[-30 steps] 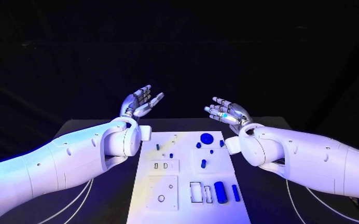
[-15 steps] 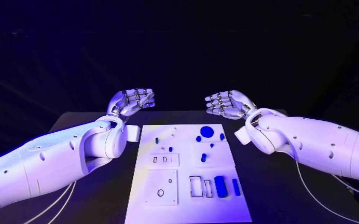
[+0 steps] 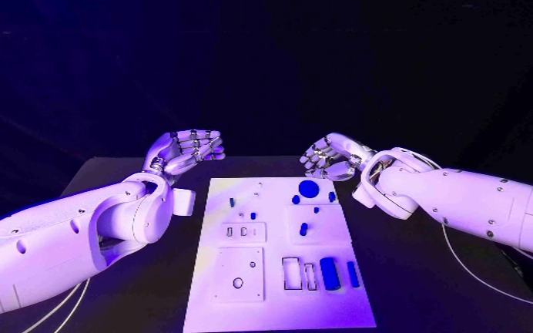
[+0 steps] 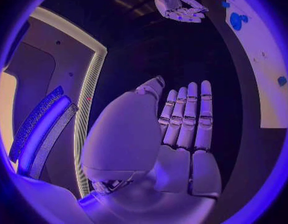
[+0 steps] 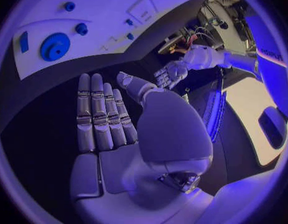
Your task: Assemble the parts on the task board
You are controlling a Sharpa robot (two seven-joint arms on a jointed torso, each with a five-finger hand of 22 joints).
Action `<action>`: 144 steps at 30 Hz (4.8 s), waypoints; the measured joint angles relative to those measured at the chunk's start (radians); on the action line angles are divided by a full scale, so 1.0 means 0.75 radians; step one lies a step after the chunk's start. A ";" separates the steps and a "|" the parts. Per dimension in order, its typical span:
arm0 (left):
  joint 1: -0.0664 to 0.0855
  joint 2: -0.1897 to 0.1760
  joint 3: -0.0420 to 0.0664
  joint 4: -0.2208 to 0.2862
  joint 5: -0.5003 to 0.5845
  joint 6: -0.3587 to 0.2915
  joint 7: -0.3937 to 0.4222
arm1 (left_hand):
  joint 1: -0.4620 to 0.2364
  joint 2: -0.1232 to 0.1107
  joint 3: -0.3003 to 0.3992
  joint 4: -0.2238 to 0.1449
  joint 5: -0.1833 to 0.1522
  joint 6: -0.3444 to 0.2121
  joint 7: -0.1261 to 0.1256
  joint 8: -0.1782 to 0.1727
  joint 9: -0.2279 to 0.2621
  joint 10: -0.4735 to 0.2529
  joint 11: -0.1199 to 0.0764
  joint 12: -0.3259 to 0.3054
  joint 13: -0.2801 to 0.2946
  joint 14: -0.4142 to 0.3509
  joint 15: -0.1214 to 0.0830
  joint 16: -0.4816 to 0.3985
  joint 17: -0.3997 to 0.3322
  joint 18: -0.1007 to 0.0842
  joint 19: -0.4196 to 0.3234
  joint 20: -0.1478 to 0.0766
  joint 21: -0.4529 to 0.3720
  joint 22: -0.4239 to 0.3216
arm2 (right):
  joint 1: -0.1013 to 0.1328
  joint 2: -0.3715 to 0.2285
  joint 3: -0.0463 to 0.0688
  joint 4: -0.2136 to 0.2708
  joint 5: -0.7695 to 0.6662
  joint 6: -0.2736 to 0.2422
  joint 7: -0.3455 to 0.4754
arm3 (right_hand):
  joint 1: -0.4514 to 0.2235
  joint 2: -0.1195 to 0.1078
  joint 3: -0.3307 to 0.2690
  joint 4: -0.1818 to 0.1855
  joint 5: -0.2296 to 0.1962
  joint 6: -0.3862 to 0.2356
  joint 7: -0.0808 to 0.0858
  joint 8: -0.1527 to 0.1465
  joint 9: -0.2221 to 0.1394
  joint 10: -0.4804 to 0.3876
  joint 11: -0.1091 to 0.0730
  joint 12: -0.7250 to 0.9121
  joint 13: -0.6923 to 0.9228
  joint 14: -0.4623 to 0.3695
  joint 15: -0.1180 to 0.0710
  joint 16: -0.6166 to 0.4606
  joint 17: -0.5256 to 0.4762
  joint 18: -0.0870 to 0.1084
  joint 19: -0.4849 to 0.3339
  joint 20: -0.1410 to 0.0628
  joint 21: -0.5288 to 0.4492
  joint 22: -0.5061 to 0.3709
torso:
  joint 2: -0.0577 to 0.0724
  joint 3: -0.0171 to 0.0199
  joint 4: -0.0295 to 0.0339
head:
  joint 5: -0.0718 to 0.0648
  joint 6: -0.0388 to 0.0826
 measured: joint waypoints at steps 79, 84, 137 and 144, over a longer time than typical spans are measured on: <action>0.016 -0.104 0.017 0.192 -0.017 0.098 -0.065 | -0.028 -0.028 0.011 -0.004 -0.006 0.000 0.000 -0.012 0.003 0.004 0.005 -0.039 0.000 0.000 0.000 0.000 0.054 -0.002 0.058 -0.020 0.120 0.064 | -0.034 0.158 0.005 -0.057 -0.706 -0.016 -0.326 | 0.012 -0.028 0.176 0.116 -0.002 0.136 -0.080 0.073 0.273 0.131 -0.074 -0.013 0.116 0.292 -0.095 1.520 1.451 -0.146 0.533 -0.092 1.453 1.503 | 0.111 -0.0290 0.0858 | -0.071 0.007; 0.016 -0.103 0.017 0.190 -0.017 0.100 -0.066 | -0.028 -0.028 0.011 -0.004 -0.006 0.000 0.000 -0.012 0.003 0.004 0.005 -0.039 0.000 0.000 0.000 0.000 0.054 -0.002 0.058 -0.020 0.119 0.064 | -0.030 0.209 0.007 -0.099 -0.712 -0.074 -0.334 | 0.012 -0.028 0.176 0.116 -0.002 0.136 -0.079 0.073 0.274 0.131 -0.074 -0.013 0.116 0.293 -0.095 1.520 1.450 -0.146 0.533 -0.092 1.453 1.503 | 0.113 -0.0297 0.0874 | -0.070 0.011; 0.045 -0.085 0.017 0.189 -0.017 0.112 -0.075 | -0.028 -0.028 0.016 -0.009 -0.006 0.000 0.000 -0.011 0.005 0.004 0.005 -0.039 0.000 0.000 0.000 0.000 0.060 -0.002 0.058 -0.020 0.129 0.070 | -0.057 0.422 0.008 -0.352 -0.711 -0.121 -0.318 | -0.052 -0.090 0.193 0.121 -0.007 0.017 -0.033 0.008 0.291 -0.055 -0.032 -0.017 0.072 0.297 -0.060 1.467 1.321 -0.131 0.429 -0.056 1.318 1.428 | 0.125 -0.0390 0.1053 | -0.070 0.002; 0.046 -0.085 0.017 0.183 -0.017 0.112 -0.076 | -0.028 -0.028 0.016 -0.009 -0.006 0.000 0.000 -0.011 0.005 0.004 0.005 -0.039 0.000 0.000 0.000 0.000 0.060 -0.002 0.058 -0.020 0.129 0.070 | -0.057 0.406 0.008 -0.332 -0.707 -0.119 -0.316 | -0.046 -0.101 0.099 0.115 -0.013 -0.036 -0.037 -0.038 0.293 -0.166 -0.022 -0.017 0.026 0.295 -0.058 1.409 1.218 -0.095 0.359 -0.052 1.197 1.275 | 0.126 -0.0389 0.1042 | -0.067 0.003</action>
